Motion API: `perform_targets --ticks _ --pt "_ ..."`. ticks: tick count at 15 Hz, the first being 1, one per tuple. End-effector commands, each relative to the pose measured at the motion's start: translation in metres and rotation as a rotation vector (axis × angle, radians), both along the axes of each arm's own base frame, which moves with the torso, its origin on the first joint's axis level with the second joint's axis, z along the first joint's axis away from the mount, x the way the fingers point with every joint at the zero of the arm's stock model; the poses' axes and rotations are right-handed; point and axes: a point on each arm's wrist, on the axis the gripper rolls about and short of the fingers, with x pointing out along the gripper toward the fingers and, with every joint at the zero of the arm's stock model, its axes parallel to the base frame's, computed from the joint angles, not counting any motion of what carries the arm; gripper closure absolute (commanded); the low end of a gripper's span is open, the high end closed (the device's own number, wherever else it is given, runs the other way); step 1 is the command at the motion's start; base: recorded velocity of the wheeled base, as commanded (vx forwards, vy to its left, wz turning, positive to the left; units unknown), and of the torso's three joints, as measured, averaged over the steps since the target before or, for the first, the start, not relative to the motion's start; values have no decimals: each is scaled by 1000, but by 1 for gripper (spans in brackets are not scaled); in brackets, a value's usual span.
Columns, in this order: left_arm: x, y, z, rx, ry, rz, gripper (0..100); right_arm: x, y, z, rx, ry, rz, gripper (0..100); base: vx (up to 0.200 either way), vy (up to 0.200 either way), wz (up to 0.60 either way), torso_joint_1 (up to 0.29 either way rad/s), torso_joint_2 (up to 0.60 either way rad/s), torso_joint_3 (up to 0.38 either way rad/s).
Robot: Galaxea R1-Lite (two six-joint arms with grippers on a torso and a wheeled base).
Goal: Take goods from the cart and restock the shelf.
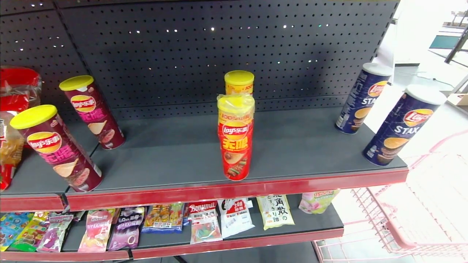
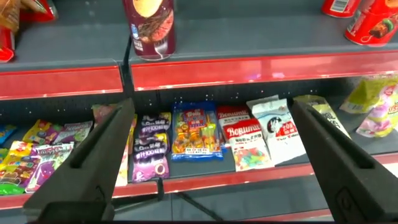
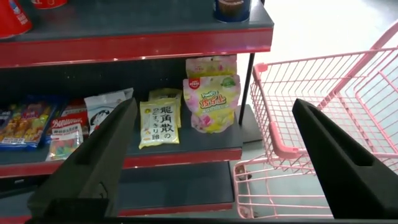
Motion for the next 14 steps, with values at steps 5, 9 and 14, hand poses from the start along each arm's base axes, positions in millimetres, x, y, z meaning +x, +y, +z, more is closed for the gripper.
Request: perform_targets --ticks 5,9,14 --pt "0 0 0 -1 2 1 0 0 0 0 0 0 1 0 0 0 0 0 0 0" --pt "0 0 0 1 2 1 0 0 0 0 0 0 1 0 0 0 0 0 0 0" --pt "0 0 0 1 2 -1 0 0 0 0 4 0 1 0 0 0 0 0 0 0"
